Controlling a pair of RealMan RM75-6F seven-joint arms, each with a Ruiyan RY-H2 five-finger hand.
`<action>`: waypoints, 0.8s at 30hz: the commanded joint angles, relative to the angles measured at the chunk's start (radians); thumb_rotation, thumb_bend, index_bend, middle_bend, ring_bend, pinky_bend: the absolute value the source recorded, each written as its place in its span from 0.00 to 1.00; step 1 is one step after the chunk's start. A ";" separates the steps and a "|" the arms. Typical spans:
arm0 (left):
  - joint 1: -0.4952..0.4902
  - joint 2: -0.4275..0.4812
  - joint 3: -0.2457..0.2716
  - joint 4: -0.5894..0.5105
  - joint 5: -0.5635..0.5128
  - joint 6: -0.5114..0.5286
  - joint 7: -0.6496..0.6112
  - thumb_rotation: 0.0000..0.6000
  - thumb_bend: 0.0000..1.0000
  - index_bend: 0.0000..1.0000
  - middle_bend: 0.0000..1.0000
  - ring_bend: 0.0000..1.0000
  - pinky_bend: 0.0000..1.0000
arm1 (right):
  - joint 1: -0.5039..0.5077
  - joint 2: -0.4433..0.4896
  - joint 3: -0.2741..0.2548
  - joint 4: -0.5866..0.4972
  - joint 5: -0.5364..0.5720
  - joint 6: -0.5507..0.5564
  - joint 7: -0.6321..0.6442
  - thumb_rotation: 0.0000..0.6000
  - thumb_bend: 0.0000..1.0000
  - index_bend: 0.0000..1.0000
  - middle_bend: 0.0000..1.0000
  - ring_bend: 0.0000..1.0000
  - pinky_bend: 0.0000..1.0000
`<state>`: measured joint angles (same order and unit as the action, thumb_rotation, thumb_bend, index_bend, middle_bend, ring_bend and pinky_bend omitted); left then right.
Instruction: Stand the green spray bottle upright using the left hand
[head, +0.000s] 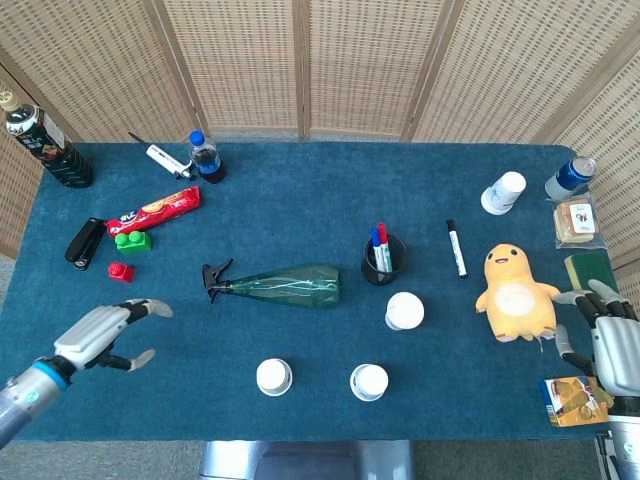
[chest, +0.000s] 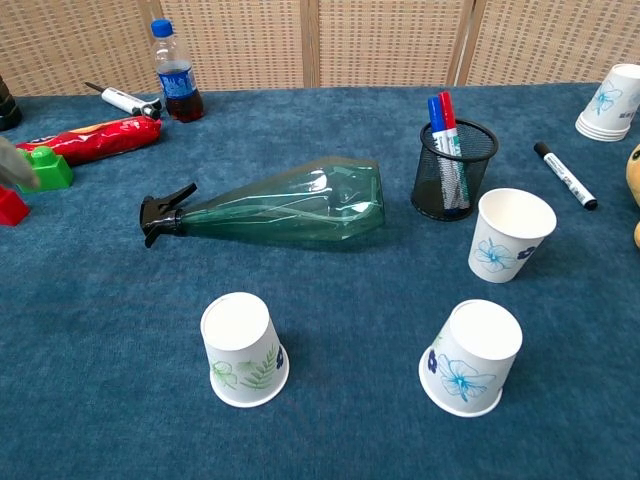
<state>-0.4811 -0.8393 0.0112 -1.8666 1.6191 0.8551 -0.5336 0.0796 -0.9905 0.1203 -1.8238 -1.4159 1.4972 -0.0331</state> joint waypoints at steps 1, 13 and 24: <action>-0.122 -0.043 -0.016 0.060 0.010 -0.132 -0.179 0.95 0.43 0.24 0.25 0.21 0.30 | -0.006 0.005 0.000 -0.002 0.000 0.008 0.000 1.00 0.51 0.34 0.35 0.15 0.21; -0.322 -0.166 0.017 0.196 0.086 -0.276 -0.446 0.94 0.43 0.24 0.26 0.21 0.32 | -0.035 0.027 -0.002 -0.015 0.005 0.040 0.009 1.00 0.51 0.33 0.35 0.15 0.21; -0.382 -0.208 0.070 0.239 0.095 -0.270 -0.501 0.94 0.43 0.25 0.27 0.22 0.32 | -0.040 0.027 -0.001 -0.007 0.009 0.038 0.020 1.00 0.50 0.33 0.35 0.15 0.21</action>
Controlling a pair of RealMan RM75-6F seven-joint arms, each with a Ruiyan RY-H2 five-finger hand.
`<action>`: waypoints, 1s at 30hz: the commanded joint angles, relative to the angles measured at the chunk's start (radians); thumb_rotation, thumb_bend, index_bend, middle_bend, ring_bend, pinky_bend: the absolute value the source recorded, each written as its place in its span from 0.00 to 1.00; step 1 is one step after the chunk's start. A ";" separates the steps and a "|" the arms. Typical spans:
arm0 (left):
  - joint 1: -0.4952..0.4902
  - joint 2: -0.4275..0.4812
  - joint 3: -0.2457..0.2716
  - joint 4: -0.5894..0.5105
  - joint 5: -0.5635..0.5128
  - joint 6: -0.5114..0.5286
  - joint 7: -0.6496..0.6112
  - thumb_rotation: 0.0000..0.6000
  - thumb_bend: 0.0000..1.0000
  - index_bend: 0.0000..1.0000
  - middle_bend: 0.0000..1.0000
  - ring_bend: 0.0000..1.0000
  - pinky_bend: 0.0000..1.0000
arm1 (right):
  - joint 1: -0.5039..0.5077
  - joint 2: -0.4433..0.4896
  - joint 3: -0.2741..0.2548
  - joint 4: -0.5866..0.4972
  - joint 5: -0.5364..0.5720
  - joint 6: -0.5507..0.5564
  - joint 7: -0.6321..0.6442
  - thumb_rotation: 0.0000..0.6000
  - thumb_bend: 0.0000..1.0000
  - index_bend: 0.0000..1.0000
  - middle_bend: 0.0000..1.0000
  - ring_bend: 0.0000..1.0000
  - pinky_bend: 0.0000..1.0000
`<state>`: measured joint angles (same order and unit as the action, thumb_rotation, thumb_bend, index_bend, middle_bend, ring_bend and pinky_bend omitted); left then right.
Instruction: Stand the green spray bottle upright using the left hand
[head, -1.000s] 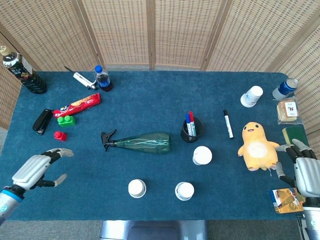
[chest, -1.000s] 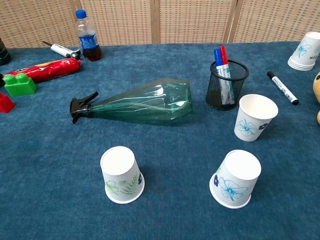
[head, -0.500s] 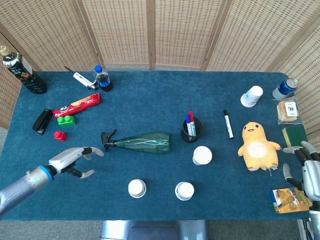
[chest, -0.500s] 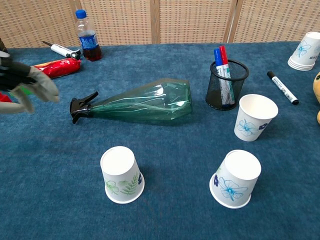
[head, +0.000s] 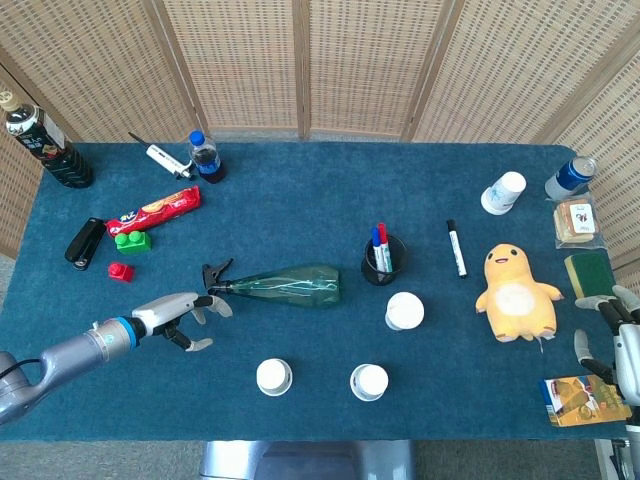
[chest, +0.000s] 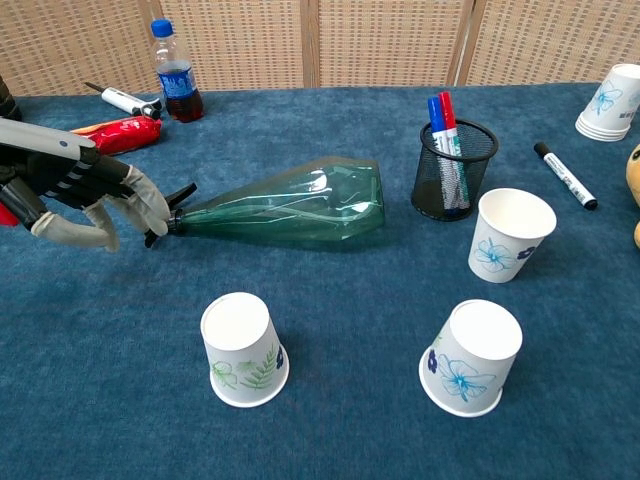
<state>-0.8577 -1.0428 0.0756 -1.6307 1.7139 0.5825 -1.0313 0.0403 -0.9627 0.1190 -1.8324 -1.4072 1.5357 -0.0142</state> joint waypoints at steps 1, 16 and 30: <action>-0.010 -0.008 0.008 0.004 -0.001 0.003 -0.005 0.94 0.43 0.25 0.27 0.22 0.32 | 0.000 -0.001 0.000 0.002 0.000 -0.001 0.003 1.00 0.51 0.33 0.35 0.15 0.21; -0.109 -0.090 -0.019 0.006 -0.013 0.048 -0.120 0.93 0.43 0.25 0.27 0.22 0.33 | -0.022 0.008 -0.003 0.004 -0.019 0.029 0.027 1.00 0.50 0.33 0.35 0.15 0.21; -0.263 -0.243 -0.077 0.059 -0.068 -0.005 -0.267 0.93 0.43 0.25 0.27 0.21 0.34 | -0.052 0.021 -0.011 0.003 -0.043 0.066 0.060 1.00 0.51 0.33 0.35 0.15 0.21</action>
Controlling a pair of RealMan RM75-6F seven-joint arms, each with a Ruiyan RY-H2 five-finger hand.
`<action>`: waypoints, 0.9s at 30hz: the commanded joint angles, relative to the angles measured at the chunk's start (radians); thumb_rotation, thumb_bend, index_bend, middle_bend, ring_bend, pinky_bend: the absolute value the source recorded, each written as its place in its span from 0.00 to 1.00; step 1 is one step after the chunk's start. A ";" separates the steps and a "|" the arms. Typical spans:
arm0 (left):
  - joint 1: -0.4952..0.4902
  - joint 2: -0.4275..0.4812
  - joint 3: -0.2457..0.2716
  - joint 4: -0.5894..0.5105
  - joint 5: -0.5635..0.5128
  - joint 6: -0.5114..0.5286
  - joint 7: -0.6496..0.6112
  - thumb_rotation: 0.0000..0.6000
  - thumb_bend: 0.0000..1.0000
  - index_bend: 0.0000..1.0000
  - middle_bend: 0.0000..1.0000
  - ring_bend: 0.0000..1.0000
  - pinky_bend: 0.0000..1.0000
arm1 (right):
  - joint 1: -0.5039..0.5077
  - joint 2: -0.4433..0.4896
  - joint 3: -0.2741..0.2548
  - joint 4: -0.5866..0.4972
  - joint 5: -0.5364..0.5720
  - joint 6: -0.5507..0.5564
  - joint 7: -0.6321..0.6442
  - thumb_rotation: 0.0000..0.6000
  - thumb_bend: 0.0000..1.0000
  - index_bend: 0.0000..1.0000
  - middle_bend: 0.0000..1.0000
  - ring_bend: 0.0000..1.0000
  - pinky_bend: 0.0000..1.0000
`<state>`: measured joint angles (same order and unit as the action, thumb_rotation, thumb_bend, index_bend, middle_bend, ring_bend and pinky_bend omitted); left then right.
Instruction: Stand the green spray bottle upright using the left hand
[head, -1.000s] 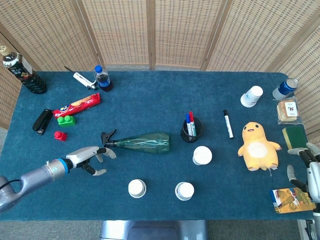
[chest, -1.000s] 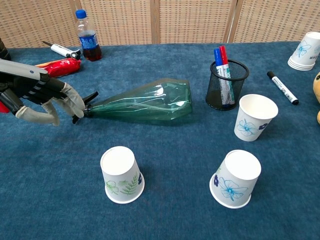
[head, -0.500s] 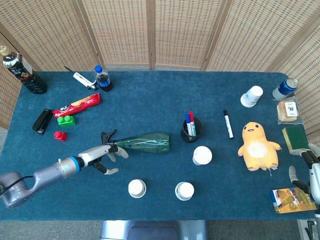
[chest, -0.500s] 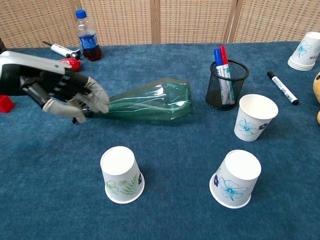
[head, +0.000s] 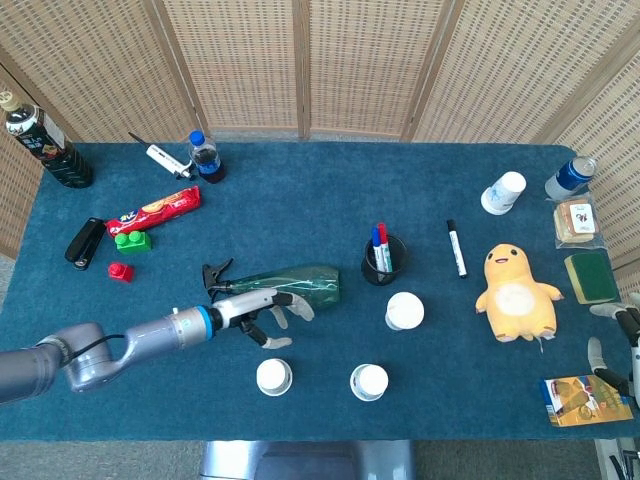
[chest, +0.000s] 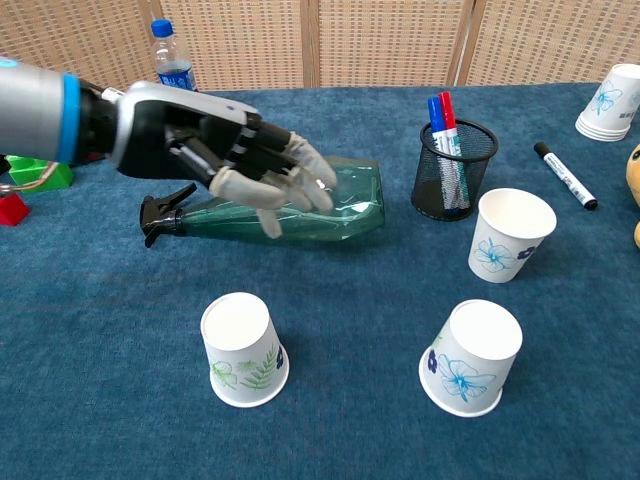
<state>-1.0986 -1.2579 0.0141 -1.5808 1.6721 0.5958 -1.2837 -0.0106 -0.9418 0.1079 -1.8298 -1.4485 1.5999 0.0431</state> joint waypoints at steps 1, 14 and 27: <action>-0.030 -0.038 -0.020 0.013 -0.035 -0.025 -0.020 0.93 0.43 0.25 0.27 0.21 0.34 | -0.003 0.000 -0.001 0.001 -0.003 0.003 0.005 1.00 0.51 0.33 0.35 0.15 0.21; -0.085 -0.193 -0.073 0.118 -0.179 -0.114 -0.043 0.93 0.43 0.24 0.27 0.21 0.34 | -0.031 0.004 -0.007 0.017 -0.009 0.028 0.052 1.00 0.51 0.33 0.35 0.15 0.21; 0.009 -0.275 -0.155 0.198 -0.463 -0.061 0.194 0.93 0.43 0.22 0.26 0.16 0.30 | -0.049 0.010 -0.014 0.028 -0.026 0.042 0.088 1.00 0.51 0.33 0.35 0.15 0.22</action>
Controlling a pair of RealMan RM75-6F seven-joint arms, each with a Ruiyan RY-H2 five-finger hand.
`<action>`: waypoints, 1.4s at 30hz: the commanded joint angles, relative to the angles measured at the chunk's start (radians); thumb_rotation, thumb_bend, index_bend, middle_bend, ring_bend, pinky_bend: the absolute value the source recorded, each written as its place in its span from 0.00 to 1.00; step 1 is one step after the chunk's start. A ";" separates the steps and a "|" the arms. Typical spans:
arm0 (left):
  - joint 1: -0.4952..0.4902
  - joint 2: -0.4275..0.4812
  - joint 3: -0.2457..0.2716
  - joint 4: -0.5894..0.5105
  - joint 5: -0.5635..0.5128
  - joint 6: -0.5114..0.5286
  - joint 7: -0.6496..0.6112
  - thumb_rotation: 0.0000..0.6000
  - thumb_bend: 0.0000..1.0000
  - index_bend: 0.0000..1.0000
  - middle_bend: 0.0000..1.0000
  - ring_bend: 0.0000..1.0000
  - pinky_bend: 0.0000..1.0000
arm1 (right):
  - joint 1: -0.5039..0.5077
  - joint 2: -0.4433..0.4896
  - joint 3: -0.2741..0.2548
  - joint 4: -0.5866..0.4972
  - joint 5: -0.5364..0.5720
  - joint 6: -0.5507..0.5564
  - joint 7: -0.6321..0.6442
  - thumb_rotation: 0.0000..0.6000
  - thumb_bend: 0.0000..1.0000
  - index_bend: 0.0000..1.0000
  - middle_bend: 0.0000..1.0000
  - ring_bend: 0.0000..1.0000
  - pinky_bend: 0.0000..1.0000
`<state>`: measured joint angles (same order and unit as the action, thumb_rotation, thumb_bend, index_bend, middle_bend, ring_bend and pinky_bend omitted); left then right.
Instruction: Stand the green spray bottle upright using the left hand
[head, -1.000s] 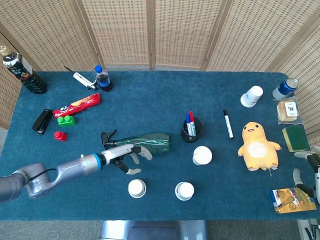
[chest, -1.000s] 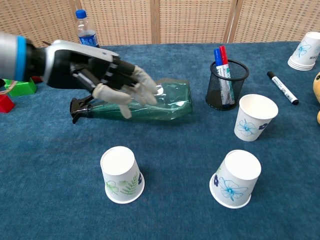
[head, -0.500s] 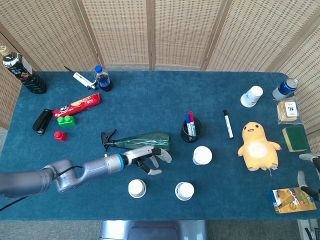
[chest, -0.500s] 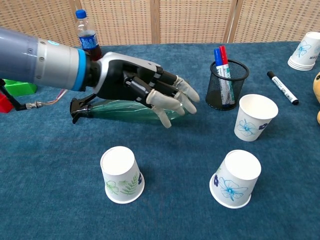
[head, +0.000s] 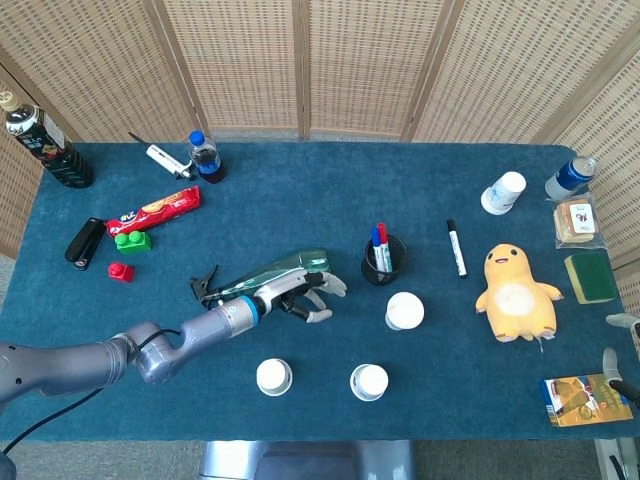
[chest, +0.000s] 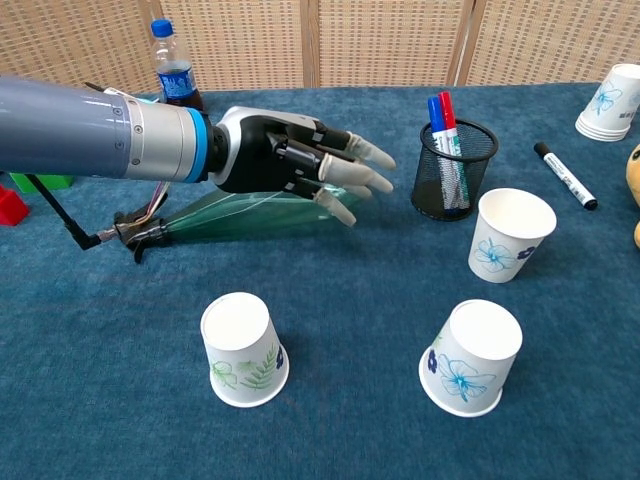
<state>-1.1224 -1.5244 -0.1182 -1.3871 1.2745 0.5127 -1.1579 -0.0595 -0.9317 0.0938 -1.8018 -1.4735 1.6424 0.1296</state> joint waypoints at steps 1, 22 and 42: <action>0.042 -0.006 -0.029 0.001 -0.083 0.031 0.086 0.93 0.43 0.22 0.26 0.16 0.30 | 0.000 0.000 0.000 0.000 -0.002 -0.001 0.002 1.00 0.51 0.33 0.35 0.15 0.23; 0.165 0.106 -0.155 0.028 -0.301 0.026 0.289 0.93 0.43 0.21 0.26 0.16 0.30 | 0.005 0.000 0.000 -0.013 -0.016 -0.012 -0.004 1.00 0.51 0.33 0.35 0.16 0.24; 0.221 0.249 -0.178 -0.291 0.087 0.012 0.257 0.93 0.43 0.23 0.26 0.16 0.31 | 0.009 -0.010 0.003 0.006 -0.006 -0.026 0.009 1.00 0.51 0.33 0.35 0.16 0.24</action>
<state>-0.8905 -1.2809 -0.3144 -1.6701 1.3458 0.5448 -0.9146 -0.0498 -0.9411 0.0973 -1.7965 -1.4794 1.6165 0.1382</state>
